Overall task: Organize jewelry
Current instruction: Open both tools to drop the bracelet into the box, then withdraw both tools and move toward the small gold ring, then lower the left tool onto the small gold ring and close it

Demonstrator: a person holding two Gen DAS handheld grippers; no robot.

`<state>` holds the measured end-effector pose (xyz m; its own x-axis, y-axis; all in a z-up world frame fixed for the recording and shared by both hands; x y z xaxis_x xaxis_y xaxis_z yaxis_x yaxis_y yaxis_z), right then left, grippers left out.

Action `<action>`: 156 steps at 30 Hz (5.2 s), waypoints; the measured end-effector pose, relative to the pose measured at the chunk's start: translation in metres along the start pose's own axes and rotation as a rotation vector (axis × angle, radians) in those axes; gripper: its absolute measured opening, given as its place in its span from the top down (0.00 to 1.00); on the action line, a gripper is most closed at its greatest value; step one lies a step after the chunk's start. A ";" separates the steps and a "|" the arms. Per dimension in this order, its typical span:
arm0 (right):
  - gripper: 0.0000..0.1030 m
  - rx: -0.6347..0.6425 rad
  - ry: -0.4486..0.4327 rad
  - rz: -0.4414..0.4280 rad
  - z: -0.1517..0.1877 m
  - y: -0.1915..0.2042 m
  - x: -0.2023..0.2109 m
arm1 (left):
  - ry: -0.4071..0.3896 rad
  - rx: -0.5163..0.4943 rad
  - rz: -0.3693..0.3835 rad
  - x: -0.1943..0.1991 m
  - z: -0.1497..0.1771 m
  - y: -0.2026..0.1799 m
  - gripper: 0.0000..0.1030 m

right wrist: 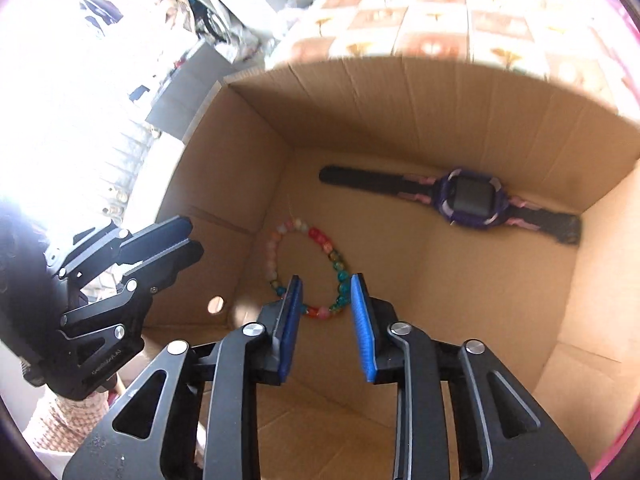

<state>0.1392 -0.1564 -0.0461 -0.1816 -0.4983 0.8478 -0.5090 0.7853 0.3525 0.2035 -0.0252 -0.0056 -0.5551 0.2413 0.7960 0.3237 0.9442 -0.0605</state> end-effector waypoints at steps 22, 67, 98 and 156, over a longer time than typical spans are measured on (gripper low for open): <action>0.49 -0.040 -0.223 -0.043 0.124 0.023 0.109 | -0.130 0.121 0.064 0.078 0.093 -0.009 0.27; 0.08 0.040 -0.064 0.477 0.217 -0.031 0.022 | 0.109 0.037 -0.098 -0.014 0.191 -0.051 0.05; 0.59 0.297 -0.174 0.264 0.206 0.042 0.010 | 0.061 0.035 -0.079 -0.012 0.197 -0.050 0.04; 1.00 0.075 -0.310 0.041 0.196 0.014 0.046 | 0.010 -0.027 -0.058 -0.026 0.161 -0.065 0.84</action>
<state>-0.0417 -0.2405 -0.0796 -0.4452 -0.5638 0.6957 -0.5545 0.7836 0.2802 0.0735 -0.0566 -0.1190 -0.5655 0.1840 0.8039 0.3121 0.9500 0.0021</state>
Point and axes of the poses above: each gripper's, at about its wrist camera, not at the fingertips, and x roughly against the way its jaws point, y to its left, z to its underside, the point moved 6 cm from there along -x, roughly the way its jaws point, and after that the axes turned 5 degrees about x, right-handed, at the moved point
